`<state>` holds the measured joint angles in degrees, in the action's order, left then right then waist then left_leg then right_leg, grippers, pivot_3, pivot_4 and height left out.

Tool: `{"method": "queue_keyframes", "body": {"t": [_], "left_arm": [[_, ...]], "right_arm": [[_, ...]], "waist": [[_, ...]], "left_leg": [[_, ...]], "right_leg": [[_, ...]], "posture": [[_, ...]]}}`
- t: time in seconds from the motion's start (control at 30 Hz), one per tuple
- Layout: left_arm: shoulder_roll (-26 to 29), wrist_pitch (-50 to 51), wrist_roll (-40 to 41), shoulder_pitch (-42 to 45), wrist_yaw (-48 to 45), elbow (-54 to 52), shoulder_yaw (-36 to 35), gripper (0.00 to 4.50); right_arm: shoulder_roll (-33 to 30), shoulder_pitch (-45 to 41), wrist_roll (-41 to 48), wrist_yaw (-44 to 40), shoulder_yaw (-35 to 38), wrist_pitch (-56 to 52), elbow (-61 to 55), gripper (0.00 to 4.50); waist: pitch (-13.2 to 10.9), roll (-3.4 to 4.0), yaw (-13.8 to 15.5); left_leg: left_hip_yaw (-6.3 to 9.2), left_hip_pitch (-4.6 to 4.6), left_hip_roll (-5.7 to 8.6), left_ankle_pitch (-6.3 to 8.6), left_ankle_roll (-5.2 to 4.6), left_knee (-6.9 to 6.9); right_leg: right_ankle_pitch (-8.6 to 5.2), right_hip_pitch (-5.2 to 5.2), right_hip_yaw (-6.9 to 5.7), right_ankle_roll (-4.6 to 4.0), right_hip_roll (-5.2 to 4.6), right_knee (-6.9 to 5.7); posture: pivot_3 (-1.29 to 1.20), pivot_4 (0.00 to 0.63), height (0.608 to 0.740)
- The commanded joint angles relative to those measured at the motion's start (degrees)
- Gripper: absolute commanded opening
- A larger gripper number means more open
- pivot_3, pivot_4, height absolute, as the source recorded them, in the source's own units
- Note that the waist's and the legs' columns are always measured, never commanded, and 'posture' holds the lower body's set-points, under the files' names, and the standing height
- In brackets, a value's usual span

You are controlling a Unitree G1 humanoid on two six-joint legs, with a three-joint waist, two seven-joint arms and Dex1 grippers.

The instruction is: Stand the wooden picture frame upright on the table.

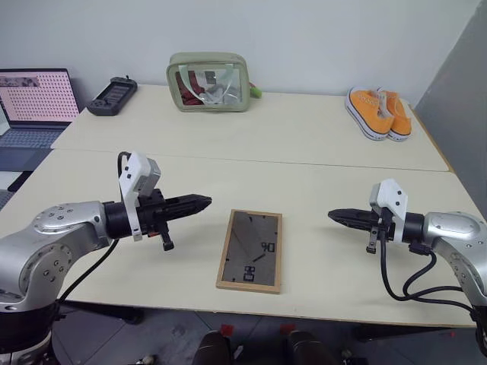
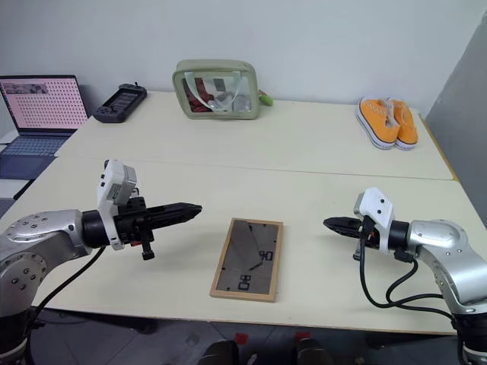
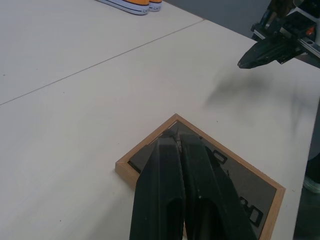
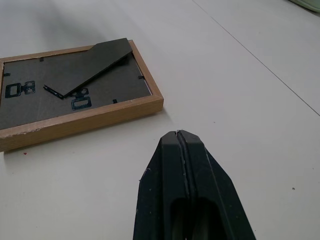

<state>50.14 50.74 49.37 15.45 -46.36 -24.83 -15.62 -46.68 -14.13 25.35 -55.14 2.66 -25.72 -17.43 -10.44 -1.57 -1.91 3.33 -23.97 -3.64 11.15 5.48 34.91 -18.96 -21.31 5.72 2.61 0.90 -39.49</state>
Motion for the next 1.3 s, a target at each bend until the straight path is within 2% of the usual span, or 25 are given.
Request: {"method": "queue_keyframes", "body": {"t": [0.03, 0.4, 0.7, 1.03, 1.2, 1.3], "left_arm": [[-0.36, -0.67, -0.11, -0.03, 1.20, -1.32, -0.81, 0.04], [-0.86, 0.35, 1.48, 1.18, 3.51, -0.61, -1.64, 0.04], [-2.66, 1.60, 1.41, -1.40, 8.32, -2.05, -2.08, 0.04], [-1.82, 2.70, 2.31, 0.33, 8.65, -0.74, -2.95, 0.04], [-2.26, 8.39, 7.90, 2.50, 9.39, 2.82, -4.22, 0.04], [-6.21, 21.40, 16.12, 5.37, 18.23, 10.76, -4.46, 0.04]], "right_arm": [[0.11, -0.92, 0.39, 0.48, 1.61, 0.03, -0.53, 0.00], [0.44, -1.39, 0.11, 0.80, 1.24, 0.25, 0.11, 0.00], [2.95, 0.84, -0.10, 3.27, 0.04, -0.30, -2.15, 0.00], [2.86, -0.67, -0.41, 3.06, 0.03, 0.17, -0.61, 0.00], [3.35, -0.99, -1.35, 2.86, -0.66, 1.20, 0.79, 0.00], [4.04, -1.39, -2.56, 2.56, -1.91, 2.14, 2.62, 0.00]], "waist": [[0.00, 0.00, 0.02], [0.00, 0.00, 0.03], [0.00, 0.00, 0.03], [0.00, 0.00, 0.03], [0.00, 0.00, 0.02], [0.00, 0.00, 0.02]], "left_leg": [[0.00, 0.00, 0.00, 0.00, 0.00, 0.00], [0.00, 0.00, 0.01, 0.00, 0.00, 0.03], [0.01, 0.02, 0.01, 0.00, 0.00, 0.05], [0.01, 0.05, 0.02, -0.01, 0.00, 0.09], [0.02, 0.05, 0.02, 0.00, 0.00, 0.08], [0.03, 0.06, 0.04, -0.01, 0.00, 0.10]], "right_leg": [[0.00, 0.00, 0.00, 0.00, 0.00, 0.00], [0.00, 0.00, 0.00, 0.00, 0.00, -0.04], [0.00, 0.02, 0.00, -0.01, 0.00, -0.08], [0.00, 0.00, 0.00, 0.00, 0.00, -0.23], [0.00, 0.00, 0.00, 0.00, 0.00, -0.25], [0.00, -0.01, -0.01, 0.00, 0.00, -0.32]], "posture": [[0.00, 0.150, 0.740], [0.00, 0.150, 0.740], [0.00, 0.150, 0.740], [0.00, 0.150, 0.740], [0.00, 0.150, 0.740], [0.00, 0.150, 0.740]]}}
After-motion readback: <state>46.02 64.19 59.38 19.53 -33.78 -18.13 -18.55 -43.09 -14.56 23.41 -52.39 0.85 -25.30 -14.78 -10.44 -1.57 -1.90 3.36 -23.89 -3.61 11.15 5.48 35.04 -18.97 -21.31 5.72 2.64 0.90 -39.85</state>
